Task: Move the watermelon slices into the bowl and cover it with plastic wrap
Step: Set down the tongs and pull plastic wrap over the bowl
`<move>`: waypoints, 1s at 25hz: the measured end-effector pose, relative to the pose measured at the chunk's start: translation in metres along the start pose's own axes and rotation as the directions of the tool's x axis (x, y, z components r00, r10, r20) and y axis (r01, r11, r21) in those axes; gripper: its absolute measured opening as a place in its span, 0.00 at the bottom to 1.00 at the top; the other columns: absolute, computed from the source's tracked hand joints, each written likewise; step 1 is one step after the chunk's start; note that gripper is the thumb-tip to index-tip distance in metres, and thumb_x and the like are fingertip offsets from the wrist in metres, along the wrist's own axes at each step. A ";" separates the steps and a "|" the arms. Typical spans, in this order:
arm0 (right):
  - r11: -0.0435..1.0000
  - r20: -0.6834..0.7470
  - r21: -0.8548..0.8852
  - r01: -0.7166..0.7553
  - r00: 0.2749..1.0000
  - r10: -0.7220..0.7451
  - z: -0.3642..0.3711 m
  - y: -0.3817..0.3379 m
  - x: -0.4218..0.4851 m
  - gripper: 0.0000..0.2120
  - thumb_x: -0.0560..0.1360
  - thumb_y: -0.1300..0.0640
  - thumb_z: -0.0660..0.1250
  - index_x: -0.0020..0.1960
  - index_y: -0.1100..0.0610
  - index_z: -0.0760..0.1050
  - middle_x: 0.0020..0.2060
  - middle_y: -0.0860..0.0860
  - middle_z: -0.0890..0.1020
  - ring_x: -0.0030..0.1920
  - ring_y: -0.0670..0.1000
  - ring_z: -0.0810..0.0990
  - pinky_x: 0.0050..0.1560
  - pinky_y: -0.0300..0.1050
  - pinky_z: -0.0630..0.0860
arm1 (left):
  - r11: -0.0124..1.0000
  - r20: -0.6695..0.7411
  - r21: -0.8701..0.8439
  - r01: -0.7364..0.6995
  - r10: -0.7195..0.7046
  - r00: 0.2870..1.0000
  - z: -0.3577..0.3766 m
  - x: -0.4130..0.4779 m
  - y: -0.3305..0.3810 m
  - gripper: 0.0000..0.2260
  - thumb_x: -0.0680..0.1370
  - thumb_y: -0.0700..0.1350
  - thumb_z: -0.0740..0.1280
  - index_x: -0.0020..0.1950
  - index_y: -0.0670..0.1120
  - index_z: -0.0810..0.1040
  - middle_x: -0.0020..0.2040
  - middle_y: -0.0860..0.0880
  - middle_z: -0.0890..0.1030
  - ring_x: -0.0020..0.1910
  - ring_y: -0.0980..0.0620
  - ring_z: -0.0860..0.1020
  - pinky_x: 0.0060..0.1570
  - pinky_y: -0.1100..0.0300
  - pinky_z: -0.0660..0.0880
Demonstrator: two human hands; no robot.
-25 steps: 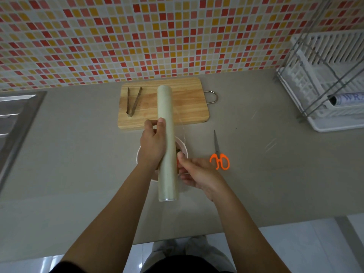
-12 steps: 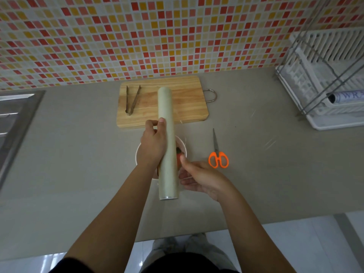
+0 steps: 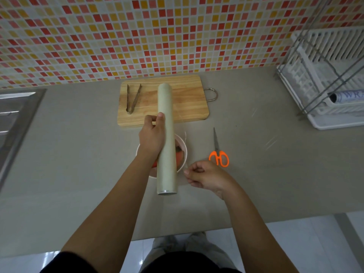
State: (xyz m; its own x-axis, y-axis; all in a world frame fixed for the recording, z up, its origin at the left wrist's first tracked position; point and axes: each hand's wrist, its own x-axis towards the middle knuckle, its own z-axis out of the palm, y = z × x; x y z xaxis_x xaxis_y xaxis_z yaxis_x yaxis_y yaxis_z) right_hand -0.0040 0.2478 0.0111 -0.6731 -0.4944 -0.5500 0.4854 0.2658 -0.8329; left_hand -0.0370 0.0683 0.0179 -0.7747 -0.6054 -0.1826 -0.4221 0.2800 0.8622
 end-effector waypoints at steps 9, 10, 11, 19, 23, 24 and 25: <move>0.967 -0.441 0.256 0.003 0.890 0.114 -0.010 -0.010 0.039 0.22 0.78 0.41 0.54 0.42 0.55 0.77 0.33 0.50 0.77 0.32 0.47 0.75 0.36 0.42 0.75 | 0.995 0.043 0.066 0.072 -0.075 0.996 0.003 -0.015 -0.004 0.18 0.72 0.69 0.51 0.47 0.59 0.70 0.41 0.60 0.77 0.41 0.57 0.77 0.43 0.53 0.72; 0.983 -0.452 0.186 -0.005 0.888 0.090 -0.005 -0.017 0.046 0.27 0.77 0.38 0.50 0.44 0.57 0.78 0.34 0.50 0.78 0.34 0.49 0.76 0.39 0.44 0.75 | 0.995 0.049 0.071 0.071 -0.075 0.996 0.004 -0.017 -0.001 0.18 0.72 0.69 0.51 0.48 0.59 0.70 0.41 0.60 0.77 0.41 0.57 0.77 0.40 0.54 0.71; 0.996 -0.450 0.086 -0.005 0.892 0.043 -0.001 -0.023 0.052 0.30 0.77 0.36 0.46 0.46 0.57 0.78 0.36 0.50 0.79 0.37 0.51 0.77 0.43 0.47 0.76 | 0.996 0.054 0.070 0.062 -0.066 0.996 0.005 -0.020 0.001 0.17 0.73 0.68 0.51 0.50 0.58 0.70 0.41 0.60 0.76 0.40 0.58 0.76 0.38 0.57 0.69; 0.980 -0.493 -0.005 0.197 0.852 -0.174 0.005 -0.027 0.081 0.21 0.79 0.46 0.51 0.32 0.53 0.69 0.29 0.50 0.74 0.37 0.54 0.74 0.43 0.49 0.70 | 0.992 0.144 0.019 0.126 -0.128 0.981 0.004 -0.034 0.018 0.23 0.72 0.71 0.53 0.54 0.56 0.70 0.42 0.54 0.80 0.37 0.56 0.79 0.30 0.61 0.67; 0.979 -0.559 -0.095 0.180 0.804 -0.202 0.006 -0.023 0.087 0.20 0.80 0.48 0.50 0.45 0.61 0.73 0.40 0.59 0.79 0.43 0.58 0.77 0.46 0.50 0.72 | 0.980 0.238 -0.075 0.183 -0.160 0.958 0.002 -0.032 0.014 0.28 0.62 0.67 0.70 0.56 0.56 0.69 0.45 0.49 0.83 0.35 0.52 0.84 0.32 0.59 0.80; 0.973 -0.577 -0.143 0.179 0.784 -0.229 0.006 -0.021 0.088 0.20 0.80 0.49 0.50 0.48 0.63 0.74 0.44 0.61 0.79 0.46 0.59 0.77 0.47 0.49 0.71 | 0.980 0.233 -0.074 0.184 -0.163 0.959 0.002 -0.029 0.011 0.29 0.61 0.65 0.72 0.57 0.56 0.70 0.46 0.49 0.83 0.38 0.50 0.84 0.39 0.53 0.81; 0.967 -0.584 -0.184 0.178 0.771 -0.253 0.005 -0.018 0.088 0.20 0.80 0.50 0.51 0.49 0.65 0.73 0.46 0.62 0.79 0.47 0.58 0.76 0.46 0.47 0.68 | 0.980 0.217 -0.068 0.186 -0.167 0.962 0.002 -0.028 0.008 0.29 0.61 0.64 0.73 0.58 0.56 0.72 0.46 0.50 0.83 0.41 0.49 0.84 0.45 0.49 0.81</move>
State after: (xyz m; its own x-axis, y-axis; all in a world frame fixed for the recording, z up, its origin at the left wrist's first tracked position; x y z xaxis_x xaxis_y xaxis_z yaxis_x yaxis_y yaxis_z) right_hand -0.0694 0.1953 -0.0221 -0.9679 0.0343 -0.2489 0.2465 0.3210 -0.9144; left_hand -0.0199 0.0887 0.0294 -0.7764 -0.4678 -0.4224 -0.5259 0.1115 0.8432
